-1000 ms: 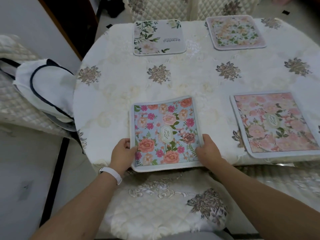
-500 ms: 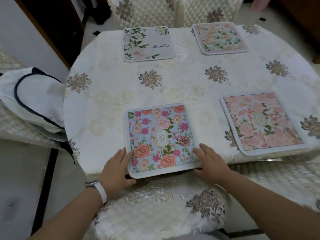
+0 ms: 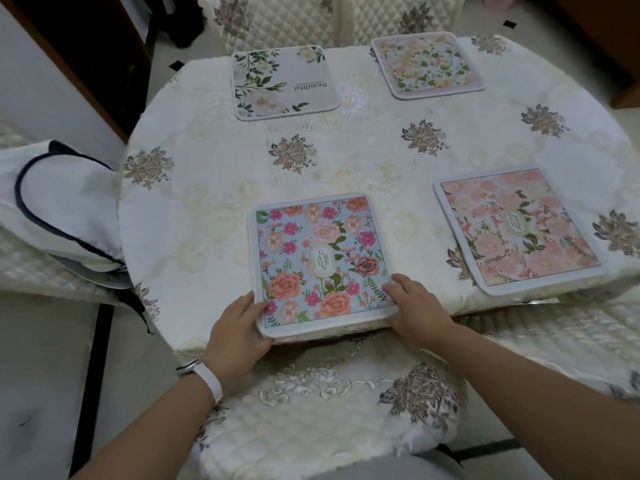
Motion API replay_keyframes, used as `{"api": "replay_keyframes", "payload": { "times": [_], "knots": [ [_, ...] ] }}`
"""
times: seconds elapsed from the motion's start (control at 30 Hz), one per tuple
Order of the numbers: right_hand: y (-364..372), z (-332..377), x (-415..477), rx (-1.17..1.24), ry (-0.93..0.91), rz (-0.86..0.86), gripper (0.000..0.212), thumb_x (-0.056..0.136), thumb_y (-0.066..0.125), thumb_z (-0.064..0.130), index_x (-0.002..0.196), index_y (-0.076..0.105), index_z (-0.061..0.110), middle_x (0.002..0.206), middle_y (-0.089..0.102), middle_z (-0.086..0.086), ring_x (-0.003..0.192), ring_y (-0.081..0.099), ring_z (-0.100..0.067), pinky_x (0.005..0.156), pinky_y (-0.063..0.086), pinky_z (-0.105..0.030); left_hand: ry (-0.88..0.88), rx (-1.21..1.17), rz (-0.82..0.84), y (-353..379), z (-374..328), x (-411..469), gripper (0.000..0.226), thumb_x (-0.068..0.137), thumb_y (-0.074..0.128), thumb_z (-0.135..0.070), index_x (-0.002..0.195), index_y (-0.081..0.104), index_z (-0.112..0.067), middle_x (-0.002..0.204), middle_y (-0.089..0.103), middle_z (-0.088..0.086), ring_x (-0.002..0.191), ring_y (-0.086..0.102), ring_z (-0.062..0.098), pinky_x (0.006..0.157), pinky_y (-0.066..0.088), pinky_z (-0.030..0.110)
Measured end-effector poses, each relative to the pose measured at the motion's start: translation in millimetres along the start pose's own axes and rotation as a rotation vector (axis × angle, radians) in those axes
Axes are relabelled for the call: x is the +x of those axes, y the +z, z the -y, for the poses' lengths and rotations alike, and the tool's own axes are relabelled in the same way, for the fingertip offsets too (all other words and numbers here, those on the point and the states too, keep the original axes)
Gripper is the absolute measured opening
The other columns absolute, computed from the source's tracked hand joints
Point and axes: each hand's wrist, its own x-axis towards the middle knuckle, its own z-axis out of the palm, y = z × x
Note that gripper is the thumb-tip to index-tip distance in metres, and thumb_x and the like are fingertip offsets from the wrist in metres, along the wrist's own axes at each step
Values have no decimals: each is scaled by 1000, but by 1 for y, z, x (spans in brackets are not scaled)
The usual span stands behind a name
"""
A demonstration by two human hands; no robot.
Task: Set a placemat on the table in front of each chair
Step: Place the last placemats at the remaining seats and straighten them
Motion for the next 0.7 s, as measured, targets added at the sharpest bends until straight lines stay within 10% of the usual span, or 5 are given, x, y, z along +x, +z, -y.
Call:
{"api": "replay_keyframes", "payload": {
  "times": [0.27, 0.7],
  "knots": [
    [4, 2, 0, 9, 6, -43, 65, 85, 64, 21, 145, 40, 20, 157, 28, -8, 138, 36, -28, 108, 39, -42, -31, 21, 29, -2, -1, 1, 99, 61, 48, -80, 136, 56, -17, 148, 45, 10, 134, 41, 30, 110, 35, 44],
    [-2, 8, -4, -11, 30, -4, 65, 87, 60, 25, 146, 35, 19, 157, 27, -9, 135, 37, -30, 106, 40, -44, -45, 21, 29, -8, -15, -3, 81, 67, 71, -59, 136, 54, -19, 148, 45, 10, 133, 42, 29, 108, 39, 45]
  ]
}}
